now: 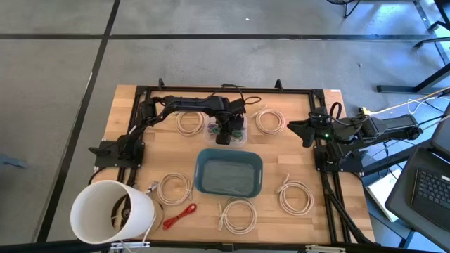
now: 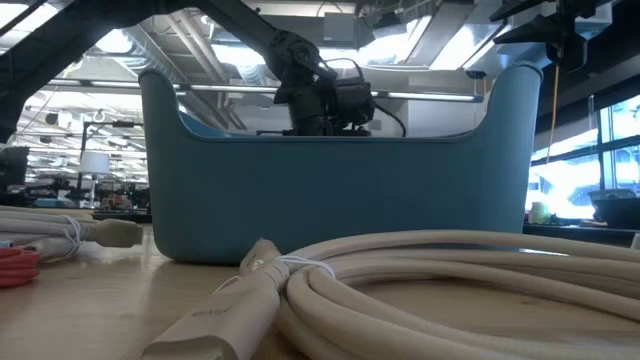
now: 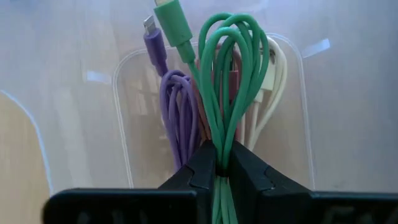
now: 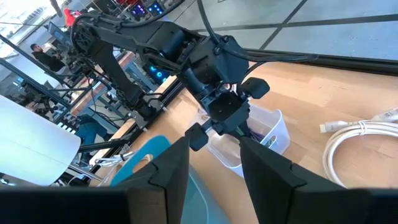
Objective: Pick & Place USB Port
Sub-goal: Put the green charger cable into the transparent bin, then put the red charger cable into the transparent bin
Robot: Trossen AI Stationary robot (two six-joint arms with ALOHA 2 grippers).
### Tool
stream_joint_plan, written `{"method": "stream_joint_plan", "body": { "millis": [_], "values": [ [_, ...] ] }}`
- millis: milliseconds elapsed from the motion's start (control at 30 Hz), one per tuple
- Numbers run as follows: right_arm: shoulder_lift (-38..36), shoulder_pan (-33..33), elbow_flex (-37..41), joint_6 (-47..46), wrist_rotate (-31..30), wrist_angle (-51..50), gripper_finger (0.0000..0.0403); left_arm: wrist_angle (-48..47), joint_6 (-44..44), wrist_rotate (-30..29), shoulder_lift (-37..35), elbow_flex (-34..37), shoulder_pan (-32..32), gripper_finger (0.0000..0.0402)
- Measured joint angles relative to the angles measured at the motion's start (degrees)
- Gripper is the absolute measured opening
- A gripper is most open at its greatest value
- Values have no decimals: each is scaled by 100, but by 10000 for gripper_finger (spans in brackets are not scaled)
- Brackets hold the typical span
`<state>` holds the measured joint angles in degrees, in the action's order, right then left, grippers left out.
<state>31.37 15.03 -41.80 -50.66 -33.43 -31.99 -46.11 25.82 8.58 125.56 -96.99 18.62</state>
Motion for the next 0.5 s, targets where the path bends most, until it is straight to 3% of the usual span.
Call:
{"method": "stream_joint_plan", "body": {
  "millis": [200, 300, 500],
  "values": [
    [0, 1, 0, 11, 0, -13, 147, -16, 118, -107, -13, 15, -61, 108],
    [0, 0, 0, 11, 0, -15, 147, -20, 149, -447, -17, 17, -161, 145],
    [0, 0, 0, 31, 0, -58, 147, -94, 327, -797, -477, 31, -278, 186]
  ]
}}
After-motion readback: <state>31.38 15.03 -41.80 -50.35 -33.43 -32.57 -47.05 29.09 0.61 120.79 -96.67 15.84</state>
